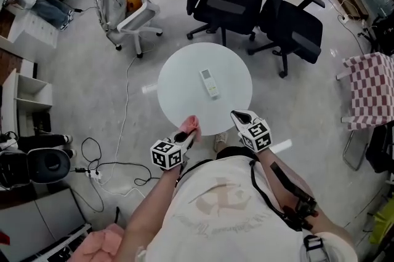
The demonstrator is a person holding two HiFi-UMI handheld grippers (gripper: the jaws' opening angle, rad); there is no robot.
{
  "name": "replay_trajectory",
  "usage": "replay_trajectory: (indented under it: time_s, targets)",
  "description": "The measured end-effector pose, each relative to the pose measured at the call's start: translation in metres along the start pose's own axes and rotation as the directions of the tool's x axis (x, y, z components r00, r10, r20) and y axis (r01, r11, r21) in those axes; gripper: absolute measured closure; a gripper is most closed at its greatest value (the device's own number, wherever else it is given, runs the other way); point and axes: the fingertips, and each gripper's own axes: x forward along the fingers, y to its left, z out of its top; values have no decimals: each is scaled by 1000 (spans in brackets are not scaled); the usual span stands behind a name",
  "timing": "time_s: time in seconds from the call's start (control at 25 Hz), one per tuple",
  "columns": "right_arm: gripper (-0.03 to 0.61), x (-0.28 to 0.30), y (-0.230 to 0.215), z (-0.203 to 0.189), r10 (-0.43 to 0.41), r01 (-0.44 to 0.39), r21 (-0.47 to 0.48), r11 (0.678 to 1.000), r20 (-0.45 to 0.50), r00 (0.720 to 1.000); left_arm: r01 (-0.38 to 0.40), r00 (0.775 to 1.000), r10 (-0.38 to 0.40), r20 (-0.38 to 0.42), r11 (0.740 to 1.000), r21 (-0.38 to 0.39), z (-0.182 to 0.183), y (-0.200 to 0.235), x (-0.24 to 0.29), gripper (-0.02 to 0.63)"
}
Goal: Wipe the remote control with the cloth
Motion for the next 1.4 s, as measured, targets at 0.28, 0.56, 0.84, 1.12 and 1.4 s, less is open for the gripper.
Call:
replay_trajectory:
  time_s: [0.28,0.56,0.84,1.12,1.4]
  targets:
    - [572,47,-28,15,67,-70,-45,997,-80,995,-45,999,45,-5,999,-20,39,22,34,592]
    - [572,75,-40,8,105,-113,-44,993,-150,983,-85,995,84,-47,996,-19,62,37,59,592]
    - [572,93,-40,-2,119,-120,8,993,-205,972,-76,989,73,-127,997,-22,64,36,70,592]
    - [571,105,-34,-26,63,-46,73,996,-247,967,2,977,-5,-215,1000,-15,52,49,80,592]
    - [510,128,-34,-27,-31,71,123,990,-302,953,89,957,-78,-280,996,26,76,88,84,592]
